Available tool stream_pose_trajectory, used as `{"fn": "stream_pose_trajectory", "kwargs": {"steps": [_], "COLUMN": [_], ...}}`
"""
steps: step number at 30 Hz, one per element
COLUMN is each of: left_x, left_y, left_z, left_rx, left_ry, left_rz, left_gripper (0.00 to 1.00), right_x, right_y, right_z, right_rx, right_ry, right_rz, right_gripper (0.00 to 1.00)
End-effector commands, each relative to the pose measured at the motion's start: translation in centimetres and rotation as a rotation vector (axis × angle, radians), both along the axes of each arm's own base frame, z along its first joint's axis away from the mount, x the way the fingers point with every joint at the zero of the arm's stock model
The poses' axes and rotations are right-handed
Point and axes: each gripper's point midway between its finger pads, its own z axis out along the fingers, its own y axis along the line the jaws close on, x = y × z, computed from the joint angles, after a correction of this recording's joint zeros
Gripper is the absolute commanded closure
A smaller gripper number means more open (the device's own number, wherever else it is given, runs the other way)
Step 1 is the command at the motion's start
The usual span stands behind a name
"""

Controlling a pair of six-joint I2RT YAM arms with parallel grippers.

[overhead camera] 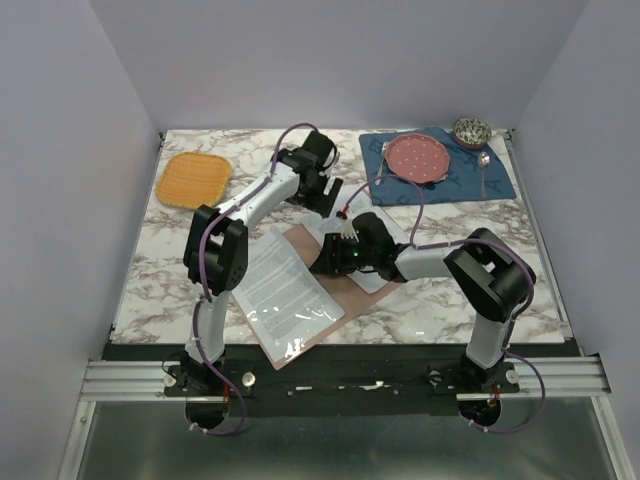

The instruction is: Put the files into the folder

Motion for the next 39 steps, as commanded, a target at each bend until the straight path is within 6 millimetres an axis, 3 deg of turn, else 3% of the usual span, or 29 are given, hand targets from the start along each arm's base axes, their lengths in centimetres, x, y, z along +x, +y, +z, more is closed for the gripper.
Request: {"fn": "stream_pose_trajectory", "kwargs": {"steps": [1, 2, 4, 6, 7, 9, 10, 11, 13, 15, 17, 19, 22, 28, 35, 39], "left_x": [1.8, 1.9, 1.9, 1.4, 0.8, -0.4, -0.8, -1.5, -2.1, -3.2, -4.2, -4.9, -6.2, -7.8, -9.9, -10.9], "left_y": [1.4, 1.2, 3.0, 4.6, 5.6, 7.2, 9.2, 10.2, 13.1, 14.7, 16.2, 17.0, 17.6, 19.5, 19.7, 20.3], "left_z": [11.2, 13.0, 16.1, 17.2, 18.7, 17.5, 18.0, 16.3, 15.6, 14.0, 13.2, 13.0, 12.5, 10.9, 8.9, 7.4], "left_rx": [-0.133, -0.185, -0.219, -0.243, -0.254, -0.267, -0.27, -0.246, -0.244, -0.255, -0.247, -0.236, -0.251, -0.267, -0.254, -0.217], "left_ry": [-0.168, -0.191, -0.25, -0.259, -0.287, -0.242, -0.253, -0.216, -0.202, -0.153, -0.137, -0.141, -0.126, -0.079, -0.028, 0.001], "left_rz": [-0.031, -0.048, -0.037, -0.027, -0.019, 0.003, 0.041, 0.055, 0.116, 0.144, 0.169, 0.151, 0.143, 0.174, 0.165, 0.171], "left_gripper": [0.01, 0.01, 0.01, 0.01, 0.01, 0.01, 0.01, 0.01, 0.01, 0.01, 0.01, 0.02, 0.03, 0.03, 0.02, 0.02], "right_x": [-0.1, 0.1, 1.0, 1.7, 2.1, 3.0, 3.1, 3.8, 4.3, 5.5, 5.6, 5.6, 5.2, 3.8, 3.2, 2.7], "right_y": [-2.9, -2.8, -3.1, -3.8, -4.0, -4.6, -4.8, -4.4, -4.9, -5.5, -6.4, -7.3, -8.0, -7.1, -6.6, -7.0], "right_z": [-1.6, -1.1, 0.2, 1.4, 2.3, 3.5, 4.3, 5.9, 6.8, 7.8, 6.8, 5.7, 3.9, 1.8, -0.6, -2.5], "right_rx": [-0.228, -0.241, -0.272, -0.303, -0.322, -0.37, -0.373, -0.364, -0.398, -0.448, -0.522, -0.589, -0.659, -0.717, -0.73, -0.747], "right_ry": [0.051, 0.042, 0.008, -0.032, -0.042, -0.079, -0.096, -0.132, -0.155, -0.206, -0.219, -0.221, -0.234, -0.25, -0.215, -0.179], "right_rz": [-0.039, -0.041, -0.071, -0.105, -0.116, -0.141, -0.138, -0.139, -0.152, -0.173, -0.157, -0.153, -0.111, -0.024, -0.004, 0.005], "right_gripper": [0.3, 0.28, 0.24, 0.24, 0.23, 0.24, 0.24, 0.24, 0.27, 0.29, 0.3, 0.37, 0.38, 0.37, 0.38, 0.48]}}
